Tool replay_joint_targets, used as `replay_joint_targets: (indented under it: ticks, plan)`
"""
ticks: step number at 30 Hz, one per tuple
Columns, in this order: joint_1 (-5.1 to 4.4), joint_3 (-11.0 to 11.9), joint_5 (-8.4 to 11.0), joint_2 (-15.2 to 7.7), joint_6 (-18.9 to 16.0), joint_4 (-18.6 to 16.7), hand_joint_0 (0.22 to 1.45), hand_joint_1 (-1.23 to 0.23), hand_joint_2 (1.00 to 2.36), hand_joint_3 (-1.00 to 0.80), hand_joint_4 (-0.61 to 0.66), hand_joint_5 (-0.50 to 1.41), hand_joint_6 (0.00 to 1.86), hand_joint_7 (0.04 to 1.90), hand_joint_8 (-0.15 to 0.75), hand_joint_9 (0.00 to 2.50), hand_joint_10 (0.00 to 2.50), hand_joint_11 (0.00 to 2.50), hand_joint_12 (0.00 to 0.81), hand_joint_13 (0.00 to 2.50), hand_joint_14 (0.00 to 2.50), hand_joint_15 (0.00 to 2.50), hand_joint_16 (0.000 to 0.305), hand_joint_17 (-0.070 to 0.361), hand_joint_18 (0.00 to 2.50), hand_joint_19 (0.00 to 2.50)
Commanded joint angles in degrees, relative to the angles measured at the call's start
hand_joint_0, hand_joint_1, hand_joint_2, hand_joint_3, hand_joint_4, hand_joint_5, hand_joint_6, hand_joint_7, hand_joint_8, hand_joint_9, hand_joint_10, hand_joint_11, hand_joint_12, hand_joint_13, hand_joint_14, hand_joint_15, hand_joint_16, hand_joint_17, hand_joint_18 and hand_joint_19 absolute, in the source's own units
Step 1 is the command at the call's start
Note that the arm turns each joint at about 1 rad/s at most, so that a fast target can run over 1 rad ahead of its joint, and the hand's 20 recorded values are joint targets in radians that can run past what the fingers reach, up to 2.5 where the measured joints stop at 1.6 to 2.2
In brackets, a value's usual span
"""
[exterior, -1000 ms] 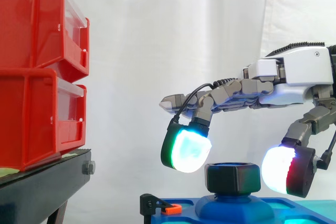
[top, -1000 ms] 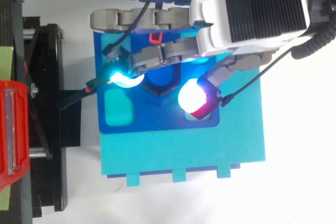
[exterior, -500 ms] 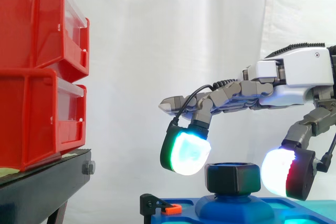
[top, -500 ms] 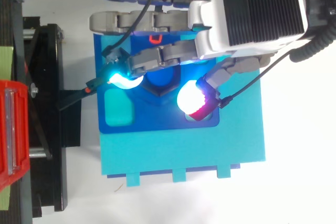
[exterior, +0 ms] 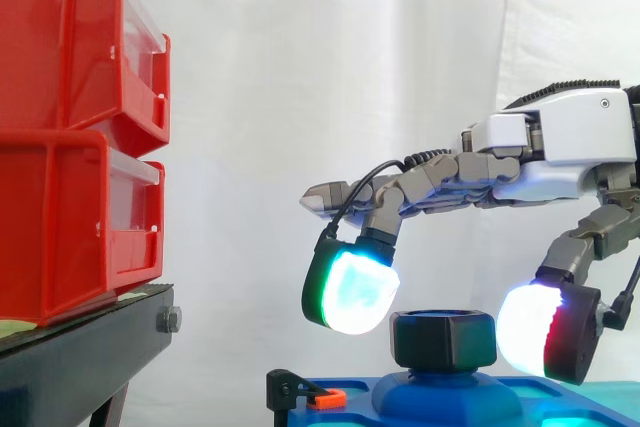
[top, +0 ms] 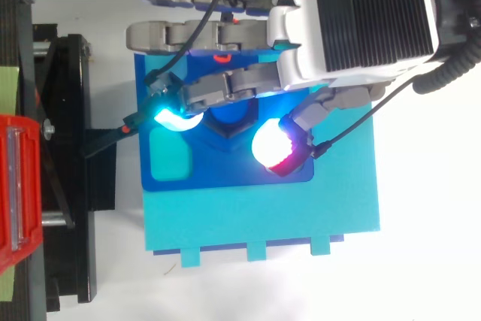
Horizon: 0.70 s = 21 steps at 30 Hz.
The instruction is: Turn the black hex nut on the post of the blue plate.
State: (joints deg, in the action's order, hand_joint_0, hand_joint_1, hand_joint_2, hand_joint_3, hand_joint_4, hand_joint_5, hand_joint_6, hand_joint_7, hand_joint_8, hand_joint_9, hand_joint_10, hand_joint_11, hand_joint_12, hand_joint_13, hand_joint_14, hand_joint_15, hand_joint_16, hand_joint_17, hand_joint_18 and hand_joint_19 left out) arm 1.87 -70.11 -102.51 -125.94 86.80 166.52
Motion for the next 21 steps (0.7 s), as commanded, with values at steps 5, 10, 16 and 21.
replay_joint_targets:
  ticks: [5,10,16,21]
  plan:
    - [-0.29,0.0,0.29,0.0,0.1,0.1,0.47,-0.67,1.00,-0.50,0.00,-0.30,0.50,0.77,0.097,0.00,0.00,0.00,0.284,0.01,0.00,0.01,0.039,0.088,0.09,0.15]
    - [-0.29,0.1,0.38,0.0,0.3,0.0,0.47,-0.66,1.00,-0.50,0.00,-0.30,0.50,0.78,0.098,0.00,0.00,0.00,0.283,0.02,0.00,0.01,0.039,0.088,0.09,0.14]
    - [-0.20,0.1,0.29,-1.8,-0.1,-1.3,0.47,-0.66,1.00,-0.50,0.00,-0.30,0.50,0.78,0.097,0.00,0.00,0.00,0.282,0.02,0.00,0.01,0.039,0.087,0.10,0.14]
    - [-0.03,0.1,0.12,-1.8,-0.5,-1.3,0.47,-0.66,1.00,-0.50,0.01,-0.30,0.50,0.78,0.097,0.00,0.00,0.00,0.283,0.02,0.00,0.01,0.039,0.087,0.10,0.14]
